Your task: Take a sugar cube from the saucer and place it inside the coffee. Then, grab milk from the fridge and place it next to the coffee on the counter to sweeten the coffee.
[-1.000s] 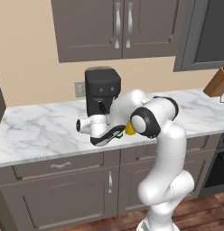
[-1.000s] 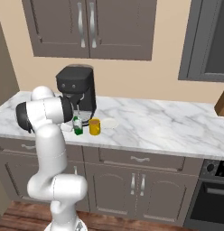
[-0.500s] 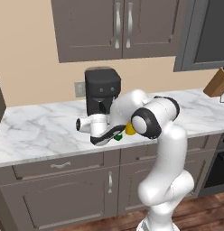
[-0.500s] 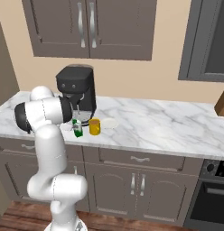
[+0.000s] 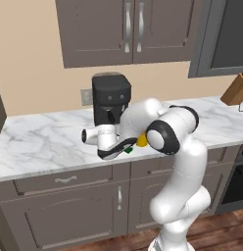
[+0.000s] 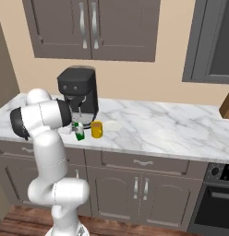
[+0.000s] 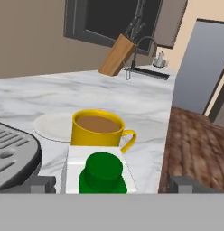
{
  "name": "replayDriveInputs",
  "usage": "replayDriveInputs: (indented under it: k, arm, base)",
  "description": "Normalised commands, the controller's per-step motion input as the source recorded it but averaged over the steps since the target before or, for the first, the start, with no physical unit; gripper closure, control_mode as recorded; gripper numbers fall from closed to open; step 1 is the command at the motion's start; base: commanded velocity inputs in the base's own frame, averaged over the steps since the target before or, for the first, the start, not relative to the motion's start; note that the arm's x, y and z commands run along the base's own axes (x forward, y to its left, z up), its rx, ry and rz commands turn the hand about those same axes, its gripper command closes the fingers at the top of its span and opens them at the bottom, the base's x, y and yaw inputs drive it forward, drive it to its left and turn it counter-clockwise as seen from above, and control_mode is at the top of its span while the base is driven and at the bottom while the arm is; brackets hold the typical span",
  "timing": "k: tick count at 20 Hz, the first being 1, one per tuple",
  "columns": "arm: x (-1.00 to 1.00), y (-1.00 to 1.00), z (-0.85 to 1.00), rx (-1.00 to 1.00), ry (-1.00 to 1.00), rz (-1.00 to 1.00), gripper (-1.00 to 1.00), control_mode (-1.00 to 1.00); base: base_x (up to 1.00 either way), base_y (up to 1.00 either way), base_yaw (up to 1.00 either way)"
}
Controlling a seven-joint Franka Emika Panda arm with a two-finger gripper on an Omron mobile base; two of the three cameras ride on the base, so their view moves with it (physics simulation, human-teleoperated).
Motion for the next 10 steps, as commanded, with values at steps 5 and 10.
replayDriveInputs:
  k: [5, 10]
  arm:
    - [-0.21, 0.23, 0.02, 0.0, -0.14, -0.04, -1.0, -1.0]
    - [-0.18, 0.25, 0.03, 0.0, -0.16, -0.06, -1.0, -1.0]
  base:
    - [0.0, 0.0, 0.0]
    - [0.0, 0.0, 0.0]
